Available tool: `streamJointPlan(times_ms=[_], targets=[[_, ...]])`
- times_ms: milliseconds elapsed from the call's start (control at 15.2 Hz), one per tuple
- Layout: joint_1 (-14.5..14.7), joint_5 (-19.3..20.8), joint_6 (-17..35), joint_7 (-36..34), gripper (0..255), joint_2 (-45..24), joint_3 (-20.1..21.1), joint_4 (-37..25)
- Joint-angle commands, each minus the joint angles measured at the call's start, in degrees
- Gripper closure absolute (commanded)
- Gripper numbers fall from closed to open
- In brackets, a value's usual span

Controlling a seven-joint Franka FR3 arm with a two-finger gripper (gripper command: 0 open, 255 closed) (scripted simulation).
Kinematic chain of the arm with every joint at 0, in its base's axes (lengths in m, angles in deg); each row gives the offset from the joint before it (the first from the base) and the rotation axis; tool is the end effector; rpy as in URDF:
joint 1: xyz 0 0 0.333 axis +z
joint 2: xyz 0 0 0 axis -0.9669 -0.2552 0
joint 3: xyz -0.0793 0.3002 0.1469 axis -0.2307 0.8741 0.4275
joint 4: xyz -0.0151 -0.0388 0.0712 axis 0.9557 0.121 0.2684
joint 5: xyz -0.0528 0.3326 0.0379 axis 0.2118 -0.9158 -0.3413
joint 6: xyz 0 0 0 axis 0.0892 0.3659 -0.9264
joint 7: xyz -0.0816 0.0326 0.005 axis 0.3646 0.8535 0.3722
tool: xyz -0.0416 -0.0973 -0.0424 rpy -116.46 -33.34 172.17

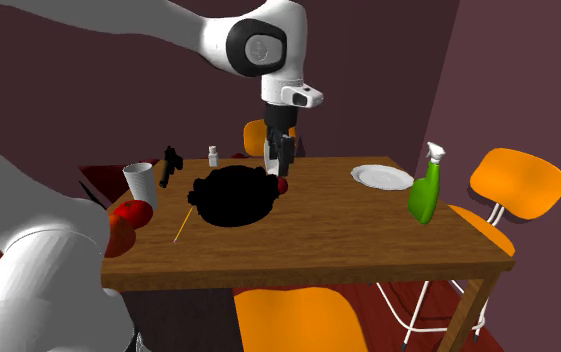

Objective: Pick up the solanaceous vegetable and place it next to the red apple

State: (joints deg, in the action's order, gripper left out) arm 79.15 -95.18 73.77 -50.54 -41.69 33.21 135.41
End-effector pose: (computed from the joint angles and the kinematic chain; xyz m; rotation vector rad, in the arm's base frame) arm 0.3408 0.1574 0.5458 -3.0519 0.0726 0.0416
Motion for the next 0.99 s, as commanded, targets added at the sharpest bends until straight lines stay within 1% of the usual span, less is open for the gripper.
streamJointPlan(times_ms=[0,264,528,726,924], targets=[[0.5,-0.1,1.0,-2.8,0,-3.6,2.1,-2.3],[1.3,1.1,2.8,-8.2,0,-12.0,5.6,-7.8],[2.5,3.6,3.8,-13.9,0,-21.0,8.5,-14.5],[4.0,6.1,4.0,-18.3,0,-28.1,10.0,-20.2],[6.2,8.8,3.5,-22.4,0,-35.5,10.8,-26.8]])
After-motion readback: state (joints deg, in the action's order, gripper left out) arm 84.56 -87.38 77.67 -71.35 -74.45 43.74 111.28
